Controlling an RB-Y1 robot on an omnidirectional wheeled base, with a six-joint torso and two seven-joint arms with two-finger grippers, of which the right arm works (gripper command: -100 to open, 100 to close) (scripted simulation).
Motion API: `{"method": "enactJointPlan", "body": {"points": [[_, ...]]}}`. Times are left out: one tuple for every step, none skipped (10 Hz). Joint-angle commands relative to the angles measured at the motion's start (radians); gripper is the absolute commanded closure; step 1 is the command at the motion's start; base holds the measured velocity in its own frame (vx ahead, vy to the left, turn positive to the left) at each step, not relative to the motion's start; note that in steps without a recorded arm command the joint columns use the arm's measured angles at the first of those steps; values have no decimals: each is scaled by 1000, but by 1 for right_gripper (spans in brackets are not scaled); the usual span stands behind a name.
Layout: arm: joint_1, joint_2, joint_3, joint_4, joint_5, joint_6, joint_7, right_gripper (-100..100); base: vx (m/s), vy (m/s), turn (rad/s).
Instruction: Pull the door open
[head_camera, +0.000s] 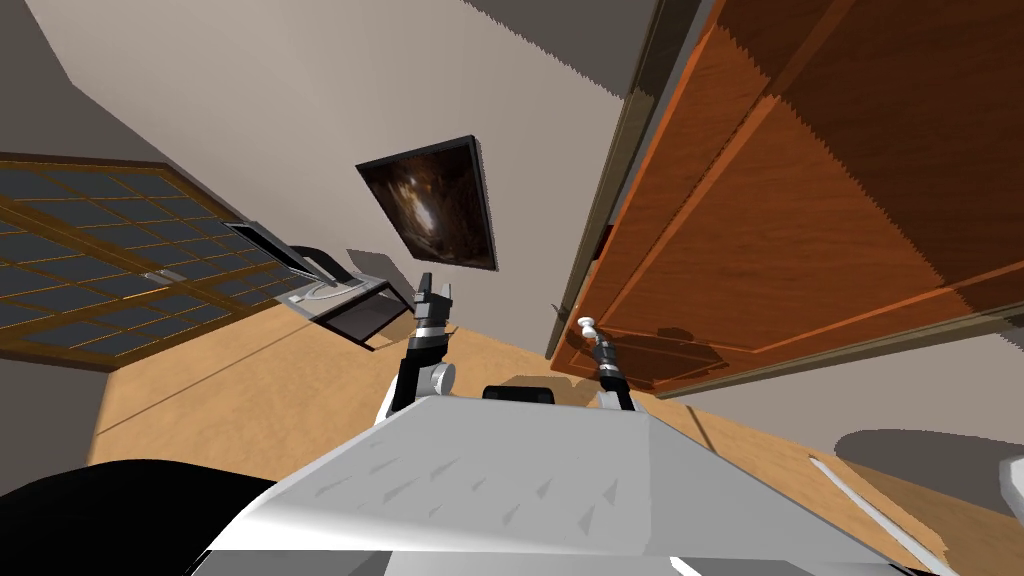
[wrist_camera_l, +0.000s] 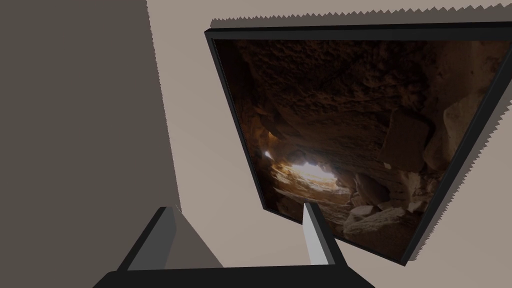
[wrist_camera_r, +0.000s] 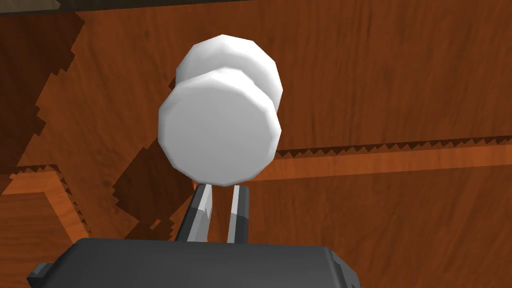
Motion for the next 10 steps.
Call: {"method": "enactJointPlan", "body": {"points": [[-15, 18, 36, -10, -25, -10, -50, 100, -71, -37, 116], [-15, 18, 36, -10, -25, -10, -61, 100, -59, -40, 73], [-17, 14, 45, -5, -48, -10, -93, 100, -59, -27, 123], [-17, 14, 45, -5, -48, -10, -102, 100, -45, -11, 74], [-19, 9, 55, 0, -71, -11, -140, 100, -54, -7, 52], [-19, 9, 55, 0, -71, -11, -144, 100, -41, -7, 41], [-7, -9, 39, 16, -94, 7, -179, -100, -33, -40, -7], [-7, -7, 42, 15, -104, 8, -201, -100, -42, -38, 2], [-8, -5, 46, 14, -115, 9, -228, -100, -53, -19, 4], [-8, -3, 51, 12, -128, 10, -257, -100, -64, -9, 31]]}}
